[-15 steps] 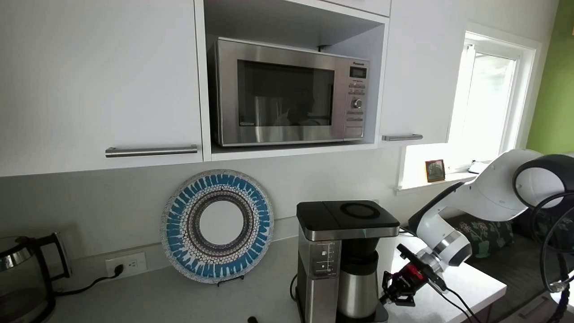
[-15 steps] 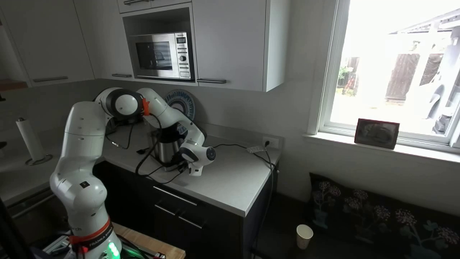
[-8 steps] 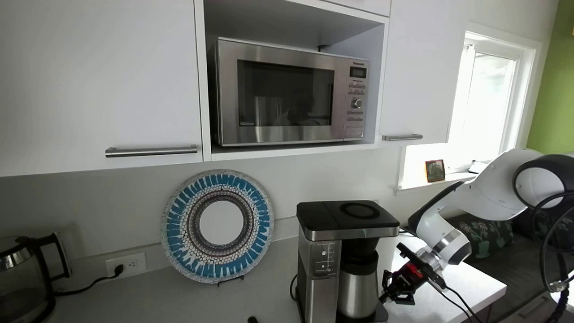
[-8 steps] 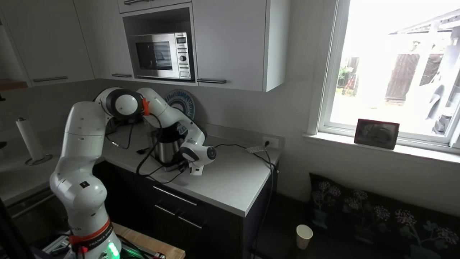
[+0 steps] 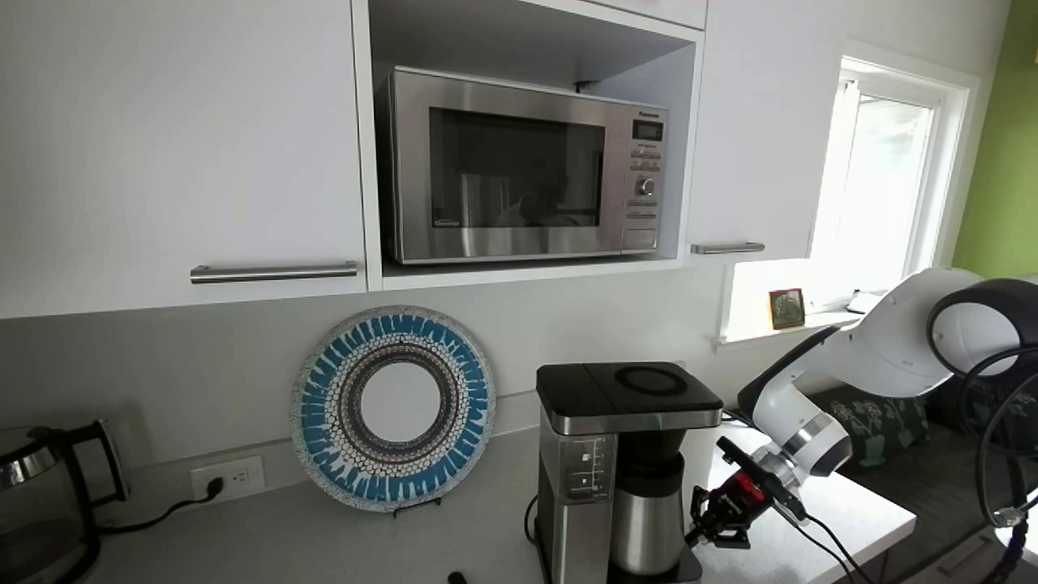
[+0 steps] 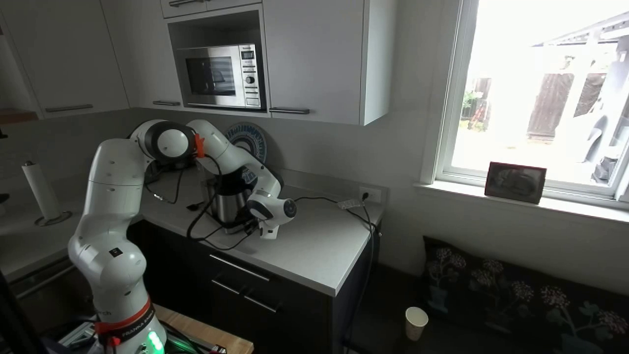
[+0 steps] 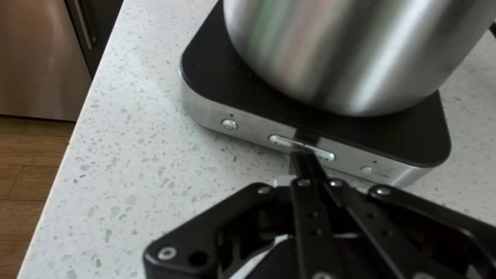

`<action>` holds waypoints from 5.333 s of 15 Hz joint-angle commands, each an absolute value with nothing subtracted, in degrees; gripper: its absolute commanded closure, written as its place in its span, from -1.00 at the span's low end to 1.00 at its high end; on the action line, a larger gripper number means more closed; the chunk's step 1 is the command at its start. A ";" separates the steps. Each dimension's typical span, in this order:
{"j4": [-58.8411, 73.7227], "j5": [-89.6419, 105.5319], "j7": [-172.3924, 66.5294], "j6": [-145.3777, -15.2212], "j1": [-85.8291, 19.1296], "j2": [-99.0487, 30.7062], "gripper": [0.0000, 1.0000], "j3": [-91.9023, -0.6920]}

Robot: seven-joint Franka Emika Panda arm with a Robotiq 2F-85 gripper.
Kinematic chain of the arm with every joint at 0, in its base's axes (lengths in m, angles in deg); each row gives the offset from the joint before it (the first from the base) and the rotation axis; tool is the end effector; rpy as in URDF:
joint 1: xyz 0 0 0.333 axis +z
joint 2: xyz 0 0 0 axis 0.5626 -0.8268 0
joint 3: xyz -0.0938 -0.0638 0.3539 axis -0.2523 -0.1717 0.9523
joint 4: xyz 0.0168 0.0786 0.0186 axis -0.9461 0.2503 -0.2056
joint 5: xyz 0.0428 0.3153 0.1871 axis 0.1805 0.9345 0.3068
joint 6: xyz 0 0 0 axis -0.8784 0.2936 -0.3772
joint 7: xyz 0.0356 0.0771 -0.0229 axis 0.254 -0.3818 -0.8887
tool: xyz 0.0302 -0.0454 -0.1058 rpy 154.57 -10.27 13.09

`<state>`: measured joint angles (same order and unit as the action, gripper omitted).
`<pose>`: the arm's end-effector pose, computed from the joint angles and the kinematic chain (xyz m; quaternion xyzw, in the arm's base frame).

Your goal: Tap the coffee machine

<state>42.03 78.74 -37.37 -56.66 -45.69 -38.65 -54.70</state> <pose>0.4977 -0.1367 0.2665 -0.6138 0.6332 0.2365 0.4079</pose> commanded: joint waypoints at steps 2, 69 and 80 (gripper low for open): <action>41.66 76.94 -35.10 -55.02 -45.60 -39.09 1.00 -55.17; 41.90 70.39 -40.30 -55.92 -45.76 -35.41 0.19 -56.19; 44.85 52.97 -40.85 -62.86 -45.84 -25.86 -1.00 -58.27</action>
<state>41.56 60.14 -40.71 -59.65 -46.34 -31.25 -57.41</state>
